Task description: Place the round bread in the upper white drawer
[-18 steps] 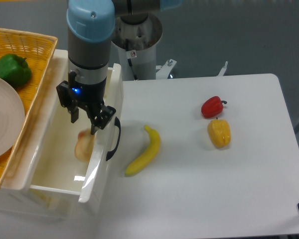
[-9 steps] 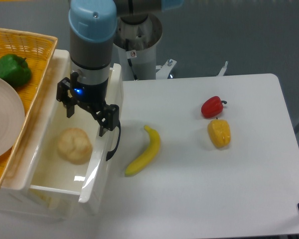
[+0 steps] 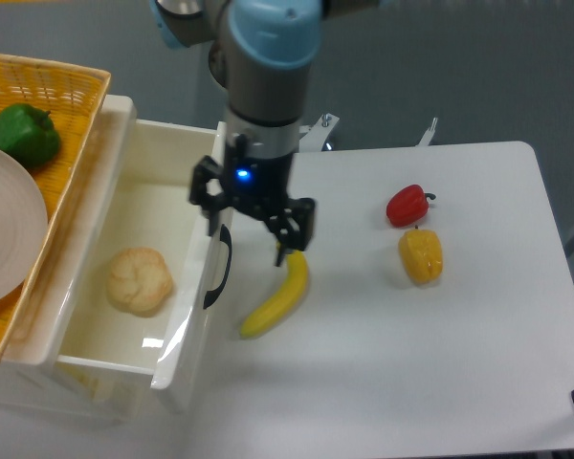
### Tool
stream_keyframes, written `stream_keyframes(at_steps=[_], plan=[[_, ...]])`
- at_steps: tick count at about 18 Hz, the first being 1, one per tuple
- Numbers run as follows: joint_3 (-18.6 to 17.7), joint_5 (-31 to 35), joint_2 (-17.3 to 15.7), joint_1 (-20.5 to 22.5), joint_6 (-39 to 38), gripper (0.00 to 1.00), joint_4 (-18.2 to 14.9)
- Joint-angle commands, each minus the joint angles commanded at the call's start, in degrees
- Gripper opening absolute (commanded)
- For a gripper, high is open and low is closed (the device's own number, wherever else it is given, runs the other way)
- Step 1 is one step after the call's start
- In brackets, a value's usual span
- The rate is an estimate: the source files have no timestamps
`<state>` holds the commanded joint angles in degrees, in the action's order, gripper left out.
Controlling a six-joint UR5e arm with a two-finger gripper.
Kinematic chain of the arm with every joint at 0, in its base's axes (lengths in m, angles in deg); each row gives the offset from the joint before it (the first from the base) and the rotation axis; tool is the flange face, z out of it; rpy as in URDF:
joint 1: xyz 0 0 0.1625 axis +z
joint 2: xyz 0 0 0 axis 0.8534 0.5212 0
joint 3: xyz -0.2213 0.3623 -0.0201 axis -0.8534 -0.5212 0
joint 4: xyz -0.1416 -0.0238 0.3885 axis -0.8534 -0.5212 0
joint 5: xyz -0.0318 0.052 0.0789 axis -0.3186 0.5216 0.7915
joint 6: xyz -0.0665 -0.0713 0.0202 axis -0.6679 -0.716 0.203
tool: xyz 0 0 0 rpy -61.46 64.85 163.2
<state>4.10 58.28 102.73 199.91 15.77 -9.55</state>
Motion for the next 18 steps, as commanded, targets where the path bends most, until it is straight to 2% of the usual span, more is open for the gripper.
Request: stream_keyframes(at_steps=[3,6,7,9,10,16,18], plan=[[-0.2,6.4,0.3,1.8,3.3,1.0,-0.5],[-1.8,9.2,0.6,4.4,9.5,1.0,-1.1],[-2.5,9.3,0.6,5.5,11.8,1.0,-2.2],[-4.3,10.7,0.7,7.9,18.5,1.0,-6.8],[-4.7,11.1,0.7,9.3,22.1,1.0,-8.2],[-4.0,11.6,8.3,14.9,33.7,1.0,-8.0],[-2.2,11.7,10.3,15.5,35.5,1.0,-7.9]])
